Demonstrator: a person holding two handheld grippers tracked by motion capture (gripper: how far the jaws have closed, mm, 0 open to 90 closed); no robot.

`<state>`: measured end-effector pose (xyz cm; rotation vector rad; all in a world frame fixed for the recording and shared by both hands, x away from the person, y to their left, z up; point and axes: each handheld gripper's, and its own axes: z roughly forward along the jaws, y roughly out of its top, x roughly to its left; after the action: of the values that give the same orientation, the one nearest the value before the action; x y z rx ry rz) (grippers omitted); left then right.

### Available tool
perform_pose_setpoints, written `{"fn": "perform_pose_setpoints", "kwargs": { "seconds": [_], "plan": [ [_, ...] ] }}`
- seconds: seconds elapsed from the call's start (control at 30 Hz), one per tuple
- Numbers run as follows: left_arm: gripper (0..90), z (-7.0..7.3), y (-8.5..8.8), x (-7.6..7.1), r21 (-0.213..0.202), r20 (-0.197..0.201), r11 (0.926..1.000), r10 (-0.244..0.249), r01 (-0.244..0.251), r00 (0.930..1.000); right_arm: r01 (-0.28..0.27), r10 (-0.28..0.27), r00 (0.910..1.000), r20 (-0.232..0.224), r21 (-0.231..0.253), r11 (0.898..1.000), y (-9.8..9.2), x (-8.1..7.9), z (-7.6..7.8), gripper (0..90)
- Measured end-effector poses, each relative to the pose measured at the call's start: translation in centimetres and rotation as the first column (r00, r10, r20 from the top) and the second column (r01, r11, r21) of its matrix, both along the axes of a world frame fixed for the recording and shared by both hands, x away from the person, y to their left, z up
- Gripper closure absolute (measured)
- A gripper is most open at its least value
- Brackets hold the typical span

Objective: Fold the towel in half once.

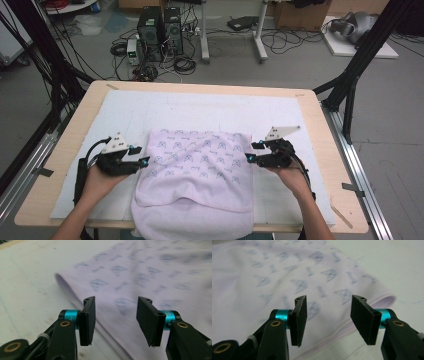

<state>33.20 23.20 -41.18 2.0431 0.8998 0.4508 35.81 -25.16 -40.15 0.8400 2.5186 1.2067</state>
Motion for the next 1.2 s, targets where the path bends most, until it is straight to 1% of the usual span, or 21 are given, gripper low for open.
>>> {"fn": "perform_pose_setpoints", "kwargs": {
  "seconds": [0.03, 0.1, 0.13, 0.2, 0.23, 0.3, 0.33, 0.37, 0.4, 0.5, 0.57, 0.6, 0.63, 0.7, 0.73, 0.8, 0.87, 0.97, 1.0, 1.1, 1.2],
  "plan": [
    [54.4, -0.3, 0.0, 1.2, -0.020, -0.025, 0.9996, 0.018, -0.018, 0.9995, 0.025, -0.025, 0.9997, 0.004, -0.014, 1.000, 0.1, 0.9, 0.0, 42.9],
    [52.9, -0.9, -0.2, 3.1, 0.001, -0.036, 0.9979, 0.064, -0.064, 0.9973, 0.063, -0.063, 0.9980, -0.002, -0.019, 0.998, 0.2, 2.6, -0.3, 42.5],
    [51.9, -1.2, -0.4, 3.8, -0.006, -0.039, 0.9960, 0.089, -0.089, 0.9953, 0.081, -0.082, 0.9966, -0.008, -0.030, 0.996, 0.2, 3.4, -0.6, 42.0],
    [46.8, -1.7, -0.6, 5.2, 0.024, -0.055, 0.9919, 0.126, -0.125, 0.9905, 0.101, -0.102, 0.9946, -0.020, -0.046, 0.994, 0.3, 4.6, -1.3, 41.3],
    [45.2, -1.8, -0.7, 5.7, 0.019, -0.058, 0.9903, 0.139, -0.138, 0.9886, 0.106, -0.108, 0.9938, -0.028, -0.054, 0.993, 0.4, 5.1, -1.7, 40.5],
    [44.9, -2.1, -0.9, 6.4, -0.004, -0.064, 0.9892, 0.146, -0.146, 0.9873, 0.110, -0.113, 0.9923, -0.052, -0.053, 0.993, 0.4, 5.8, -2.5, 39.4],
    [44.8, -2.3, -1.1, 6.7, -0.005, -0.069, 0.9899, 0.141, -0.142, 0.9876, 0.114, -0.117, 0.9913, -0.061, -0.040, 0.993, 0.3, 6.1, -2.8, 38.8],
    [44.4, -2.4, -1.3, 7.1, 0.011, -0.093, 0.9907, 0.136, -0.136, 0.9863, 0.118, -0.120, 0.9897, -0.079, -0.024, 0.993, 0.2, 6.3, -3.1, 38.6],
    [42.3, -2.6, -1.5, 7.3, 0.015, -0.097, 0.9906, 0.137, -0.136, 0.9858, 0.119, -0.120, 0.9888, -0.089, -0.016, 0.993, 0.2, 6.4, -3.4, 38.6],
    [43.3, -2.9, -1.8, 7.8, 0.007, -0.085, 0.9910, 0.134, -0.134, 0.9873, 0.110, -0.112, 0.9897, -0.089, -0.026, 0.994, 0.3, 6.6, -3.8, 39.3],
    [44.1, -3.3, -2.0, 7.9, 0.019, -0.101, 0.9896, 0.144, -0.143, 0.9845, 0.104, -0.107, 0.9898, -0.094, -0.039, 0.994, 0.5, 6.7, -4.1, 41.3],
    [45.7, -3.4, -2.0, 7.9, 0.027, -0.100, 0.9902, 0.139, -0.137, 0.9852, 0.101, -0.106, 0.9894, -0.100, -0.046, 0.994, 0.6, 6.6, -4.2, 42.3],
    [46.7, -3.4, -2.0, 7.9, 0.019, -0.099, 0.9893, 0.146, -0.144, 0.9844, 0.096, -0.100, 0.9912, -0.086, -0.054, 0.994, 0.6, 6.5, -4.2, 44.8],
    [55.5, -3.3, -1.9, 7.8, 0.000, -0.109, 0.9918, 0.127, -0.128, 0.9859, 0.099, -0.102, 0.9914, -0.082, -0.045, 0.994, 0.7, 6.3, -4.2, 50.4],
    [59.9, -3.3, -2.0, 7.8, 0.004, -0.107, 0.9928, 0.120, -0.120, 0.9870, 0.106, -0.109, 0.9906, -0.083, -0.039, 0.994, 0.6, 6.2, -4.3, 54.3],
    [69.0, -3.3, -2.1, 7.6, 0.000, -0.112, 0.9957, 0.092, -0.092, 0.9895, 0.098, -0.099, 0.9914, -0.085, -0.016, 0.995, 0.5, 6.0, -4.4, 66.2],
    [77.3, -3.2, -2.4, 7.5, 0.019, -0.098, 0.9963, 0.085, -0.084, 0.9915, 0.084, -0.082, 0.9914, -0.102, 0.013, 0.996, 0.5, 5.8, -4.5, 79.2],
    [82.0, -2.9, -2.7, 7.3, 0.045, -0.076, 0.9949, 0.094, -0.090, 0.9927, 0.082, -0.081, 0.9915, -0.101, 0.006, 0.997, 0.6, 5.7, -4.3, 83.3],
    [82.3, -2.8, -2.7, 7.3, 0.038, -0.067, 0.9943, 0.102, -0.100, 0.9925, 0.083, -0.083, 0.9916, -0.099, -0.005, 0.997, 0.7, 5.7, -4.1, 83.6],
    [83.2, -1.8, -2.4, 7.6, -0.018, -0.036, 0.9916, 0.128, -0.128, 0.9912, 0.097, -0.098, 0.9928, -0.068, -0.028, 0.995, 0.6, 5.9, -3.4, 84.4],
    [83.7, 0.2, -2.9, 8.2, -0.014, 0.016, 0.9909, 0.134, -0.134, 0.9909, 0.110, -0.112, 0.9934, -0.028, -0.049, 0.993, 0.5, 6.8, -1.5, 84.8]
  ]
}}
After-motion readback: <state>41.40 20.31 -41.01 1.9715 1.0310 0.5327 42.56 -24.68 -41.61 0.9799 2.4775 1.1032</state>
